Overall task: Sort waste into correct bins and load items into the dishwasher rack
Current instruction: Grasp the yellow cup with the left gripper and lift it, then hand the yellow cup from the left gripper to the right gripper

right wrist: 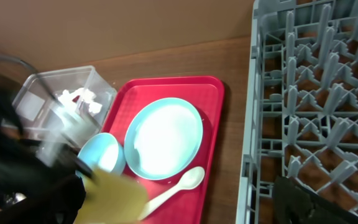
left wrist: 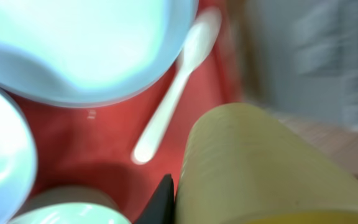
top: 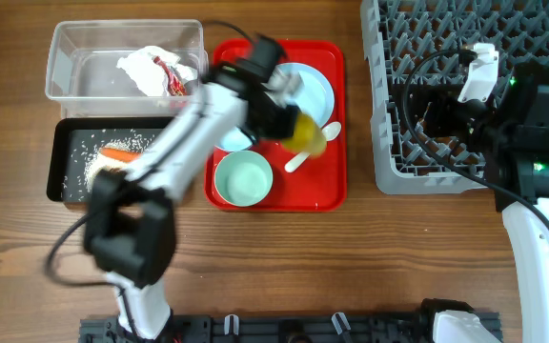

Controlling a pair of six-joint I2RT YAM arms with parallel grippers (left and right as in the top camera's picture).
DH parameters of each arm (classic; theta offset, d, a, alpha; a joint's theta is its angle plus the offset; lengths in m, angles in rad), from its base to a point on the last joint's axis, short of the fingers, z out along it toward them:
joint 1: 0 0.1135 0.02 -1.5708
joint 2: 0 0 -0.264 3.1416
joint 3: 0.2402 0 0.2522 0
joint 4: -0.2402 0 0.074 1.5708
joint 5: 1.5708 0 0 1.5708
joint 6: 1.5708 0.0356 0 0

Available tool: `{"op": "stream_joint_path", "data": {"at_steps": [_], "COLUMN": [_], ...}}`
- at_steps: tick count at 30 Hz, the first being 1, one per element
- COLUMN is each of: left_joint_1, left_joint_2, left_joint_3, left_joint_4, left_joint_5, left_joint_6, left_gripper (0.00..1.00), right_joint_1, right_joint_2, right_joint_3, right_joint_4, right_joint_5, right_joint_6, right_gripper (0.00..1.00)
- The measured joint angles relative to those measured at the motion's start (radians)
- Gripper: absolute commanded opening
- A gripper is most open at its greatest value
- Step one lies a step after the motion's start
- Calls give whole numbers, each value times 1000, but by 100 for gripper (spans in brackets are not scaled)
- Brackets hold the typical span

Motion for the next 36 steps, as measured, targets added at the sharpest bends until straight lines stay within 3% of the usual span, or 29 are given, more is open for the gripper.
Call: {"op": "stream_joint_path", "data": {"at_steps": [6, 12, 17, 20, 36], "left_joint_1": [260, 322, 307, 292, 244], "left_joint_2": [-92, -92, -91, -73, -43], "left_joint_3": [15, 14, 14, 14, 14], "left_joint_4": [233, 314, 350, 349, 362], "left_joint_5": [546, 819, 866, 861, 882], "left_joint_6": [-36, -45, -45, -46, -75], "left_gripper": [4, 4, 4, 4, 4], "right_joint_1": [0, 6, 93, 145, 200], "right_joint_2": [30, 217, 358, 362, 387], "right_joint_3": [0, 6, 5, 5, 5], "right_joint_4": [76, 438, 786, 897, 920], "right_joint_5": [-148, -576, -787, -828, -819], "right_joint_6": [0, 38, 214, 278, 340], "right_gripper": [100, 100, 100, 100, 100]}}
